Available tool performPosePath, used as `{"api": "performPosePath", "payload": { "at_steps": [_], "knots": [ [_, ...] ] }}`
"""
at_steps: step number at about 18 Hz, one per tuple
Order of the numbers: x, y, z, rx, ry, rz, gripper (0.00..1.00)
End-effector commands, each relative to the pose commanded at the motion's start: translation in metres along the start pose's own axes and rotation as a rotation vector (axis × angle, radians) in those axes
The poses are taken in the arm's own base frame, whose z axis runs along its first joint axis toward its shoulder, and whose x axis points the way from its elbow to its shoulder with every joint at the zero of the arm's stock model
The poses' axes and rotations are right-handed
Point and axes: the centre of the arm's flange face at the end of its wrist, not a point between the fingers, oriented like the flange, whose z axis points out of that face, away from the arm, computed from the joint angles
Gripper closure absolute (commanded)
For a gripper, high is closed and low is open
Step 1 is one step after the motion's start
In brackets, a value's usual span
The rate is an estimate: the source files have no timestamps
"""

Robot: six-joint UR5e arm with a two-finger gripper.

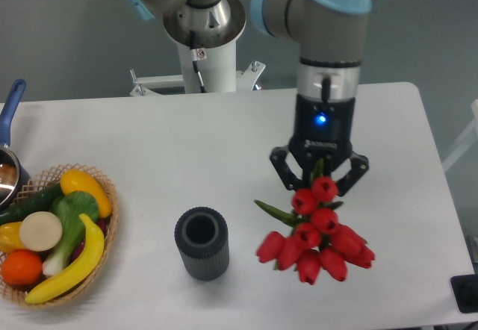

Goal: Insert the flowers into the vase
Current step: 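Carry the red tulip bunch in the gripper toward the grey vase, then lower the tulip stems into the grey vase opening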

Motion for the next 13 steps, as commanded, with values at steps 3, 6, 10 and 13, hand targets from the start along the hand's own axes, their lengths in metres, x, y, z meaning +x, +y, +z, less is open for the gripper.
{"api": "performPosePath", "payload": {
  "at_steps": [3, 6, 10, 13],
  "knots": [
    [0.003, -0.005, -0.001, 0.078, 0.011, 0.022, 0.9],
    [0.005, -0.009, -0.003, 0.141, 0.051, 0.025, 0.94],
    [0.003, -0.012, -0.008, 0.195, 0.078, 0.024, 0.97],
    [0.011, -0.019, -0.013, 0.273, 0.175, 0.03, 0.96]
  ]
}}
